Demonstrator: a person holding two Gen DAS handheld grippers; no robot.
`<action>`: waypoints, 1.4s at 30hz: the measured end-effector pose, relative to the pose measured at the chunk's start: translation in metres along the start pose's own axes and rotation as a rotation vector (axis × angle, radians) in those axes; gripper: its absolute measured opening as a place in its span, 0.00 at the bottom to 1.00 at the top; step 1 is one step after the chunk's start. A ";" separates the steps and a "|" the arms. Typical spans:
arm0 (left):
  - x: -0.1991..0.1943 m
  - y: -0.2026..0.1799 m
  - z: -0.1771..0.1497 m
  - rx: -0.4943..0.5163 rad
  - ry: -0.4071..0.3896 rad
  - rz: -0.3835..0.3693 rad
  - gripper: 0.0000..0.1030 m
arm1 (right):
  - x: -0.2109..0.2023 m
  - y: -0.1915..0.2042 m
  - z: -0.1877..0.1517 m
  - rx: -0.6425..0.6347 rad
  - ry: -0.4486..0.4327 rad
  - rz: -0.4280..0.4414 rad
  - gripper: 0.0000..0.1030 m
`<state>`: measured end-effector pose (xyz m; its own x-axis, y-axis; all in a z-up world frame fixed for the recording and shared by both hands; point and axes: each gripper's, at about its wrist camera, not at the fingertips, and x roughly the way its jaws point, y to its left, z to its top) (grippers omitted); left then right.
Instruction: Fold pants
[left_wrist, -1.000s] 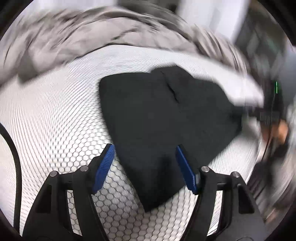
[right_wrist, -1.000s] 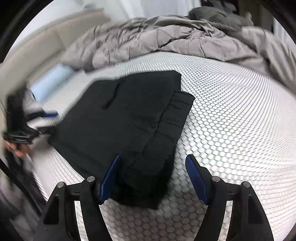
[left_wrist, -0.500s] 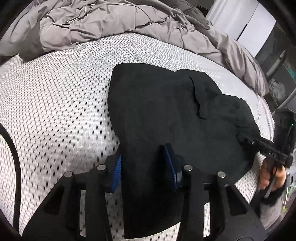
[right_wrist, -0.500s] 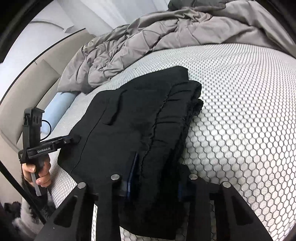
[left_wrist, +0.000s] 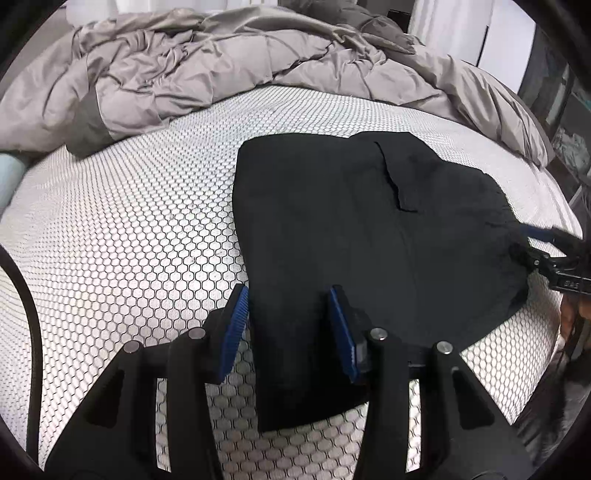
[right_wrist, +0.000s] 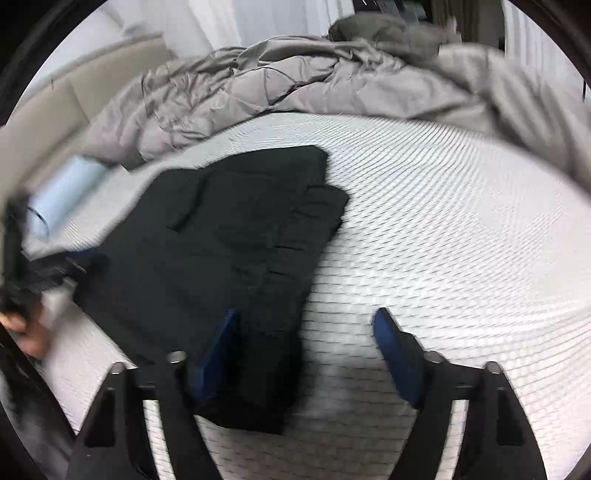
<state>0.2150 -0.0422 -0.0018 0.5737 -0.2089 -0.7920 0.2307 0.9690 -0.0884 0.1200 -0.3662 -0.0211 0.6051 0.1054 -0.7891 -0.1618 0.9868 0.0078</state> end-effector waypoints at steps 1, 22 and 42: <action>-0.005 -0.003 -0.002 0.009 -0.012 0.011 0.39 | -0.001 0.000 -0.001 -0.023 0.003 -0.029 0.80; -0.103 -0.048 -0.080 0.012 -0.325 0.100 0.99 | -0.082 0.033 -0.048 0.017 -0.387 0.145 1.00; -0.110 -0.028 -0.074 -0.088 -0.394 0.076 0.99 | -0.081 0.060 -0.055 -0.038 -0.417 0.136 1.00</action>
<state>0.0870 -0.0362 0.0432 0.8477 -0.1544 -0.5075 0.1178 0.9876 -0.1036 0.0185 -0.3221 0.0091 0.8379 0.2826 -0.4670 -0.2856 0.9561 0.0663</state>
